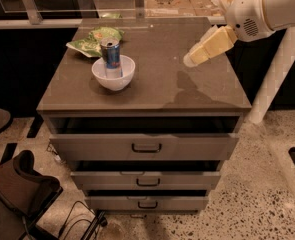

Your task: Pick redbull can from white bowl and place on counter

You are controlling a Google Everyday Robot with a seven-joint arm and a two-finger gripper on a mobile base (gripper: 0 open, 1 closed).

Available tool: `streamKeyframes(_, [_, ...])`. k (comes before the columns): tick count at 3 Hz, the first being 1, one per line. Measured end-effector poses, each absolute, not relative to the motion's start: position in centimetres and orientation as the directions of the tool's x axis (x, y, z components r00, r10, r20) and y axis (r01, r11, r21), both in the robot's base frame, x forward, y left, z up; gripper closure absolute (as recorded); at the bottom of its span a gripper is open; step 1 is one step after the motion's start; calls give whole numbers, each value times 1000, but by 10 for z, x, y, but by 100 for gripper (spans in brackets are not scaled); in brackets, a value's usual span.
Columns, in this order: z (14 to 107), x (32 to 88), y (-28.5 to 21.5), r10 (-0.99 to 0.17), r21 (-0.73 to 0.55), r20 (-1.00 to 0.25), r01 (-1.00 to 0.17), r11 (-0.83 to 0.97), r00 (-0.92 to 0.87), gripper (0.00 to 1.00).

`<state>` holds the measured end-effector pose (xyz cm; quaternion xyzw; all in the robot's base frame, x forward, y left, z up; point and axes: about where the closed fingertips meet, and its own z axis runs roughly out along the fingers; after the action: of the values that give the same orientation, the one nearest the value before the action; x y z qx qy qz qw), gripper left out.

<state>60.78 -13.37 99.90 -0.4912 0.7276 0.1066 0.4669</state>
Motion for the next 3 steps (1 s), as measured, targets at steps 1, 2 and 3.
streamKeyframes(1, [999,610,-129,-601,-300,-796,-816,494,-72,0])
streamKeyframes(2, [988,631,-94,-533,-267,-845,-833,485,-40,0])
streamKeyframes(3, [975,653,-49,-435,-213,-900,-850,481,-21,0])
